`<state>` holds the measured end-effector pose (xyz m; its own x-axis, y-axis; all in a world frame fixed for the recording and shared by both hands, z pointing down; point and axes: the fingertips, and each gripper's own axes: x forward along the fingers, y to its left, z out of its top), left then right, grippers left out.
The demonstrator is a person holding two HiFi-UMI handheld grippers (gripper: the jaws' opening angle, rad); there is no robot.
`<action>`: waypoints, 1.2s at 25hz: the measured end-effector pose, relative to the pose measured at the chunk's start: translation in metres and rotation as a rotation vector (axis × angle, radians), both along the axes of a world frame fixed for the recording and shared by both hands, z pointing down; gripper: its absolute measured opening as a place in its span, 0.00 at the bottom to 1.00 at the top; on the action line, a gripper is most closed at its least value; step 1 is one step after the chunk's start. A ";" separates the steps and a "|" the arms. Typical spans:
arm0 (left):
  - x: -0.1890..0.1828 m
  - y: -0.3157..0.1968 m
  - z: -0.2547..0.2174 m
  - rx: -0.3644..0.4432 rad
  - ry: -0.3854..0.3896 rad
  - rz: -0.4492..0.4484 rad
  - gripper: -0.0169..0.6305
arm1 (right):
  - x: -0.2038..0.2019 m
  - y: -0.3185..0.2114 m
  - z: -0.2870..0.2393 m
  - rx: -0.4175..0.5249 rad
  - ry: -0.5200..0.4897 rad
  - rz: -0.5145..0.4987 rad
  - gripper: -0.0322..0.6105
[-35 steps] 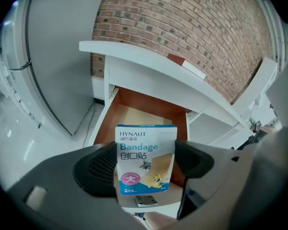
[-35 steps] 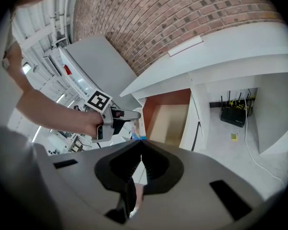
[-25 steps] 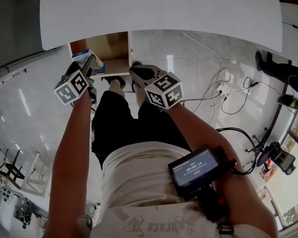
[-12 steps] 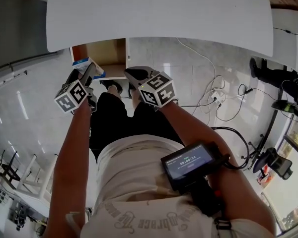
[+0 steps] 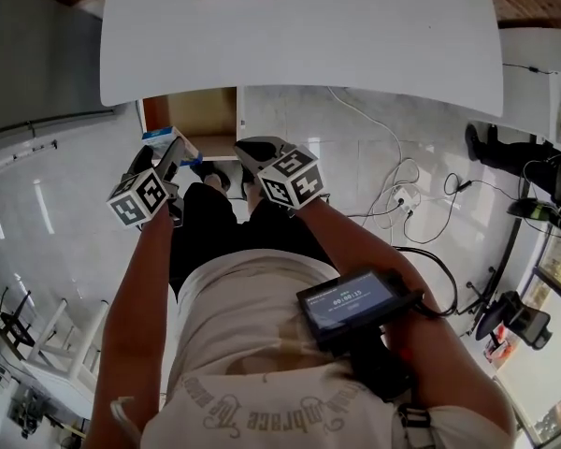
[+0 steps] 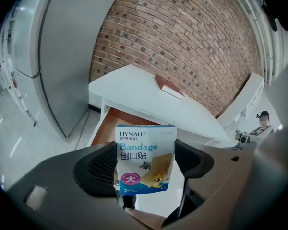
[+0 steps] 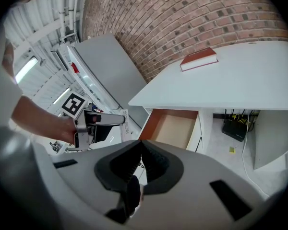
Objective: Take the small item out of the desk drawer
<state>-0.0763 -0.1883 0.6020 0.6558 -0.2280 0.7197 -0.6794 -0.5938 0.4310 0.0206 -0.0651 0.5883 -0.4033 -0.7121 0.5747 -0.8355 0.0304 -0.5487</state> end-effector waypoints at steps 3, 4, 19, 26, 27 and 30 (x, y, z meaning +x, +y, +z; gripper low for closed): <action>0.001 -0.001 -0.008 0.013 0.010 0.007 0.61 | -0.002 -0.001 -0.003 0.005 0.003 0.004 0.06; 0.000 -0.001 -0.010 0.015 0.016 0.003 0.61 | -0.003 -0.001 -0.003 0.006 0.003 0.003 0.06; -0.021 0.004 -0.053 0.067 0.076 -0.041 0.61 | -0.002 0.002 -0.034 0.056 0.049 0.010 0.06; -0.031 0.006 -0.071 0.100 0.095 -0.051 0.61 | -0.002 0.002 -0.048 0.085 0.056 0.001 0.06; -0.031 0.007 -0.073 0.108 0.098 -0.053 0.61 | -0.002 0.002 -0.051 0.091 0.058 -0.002 0.06; -0.026 0.011 -0.079 0.124 0.109 -0.046 0.61 | 0.003 0.004 -0.057 0.103 0.064 -0.006 0.06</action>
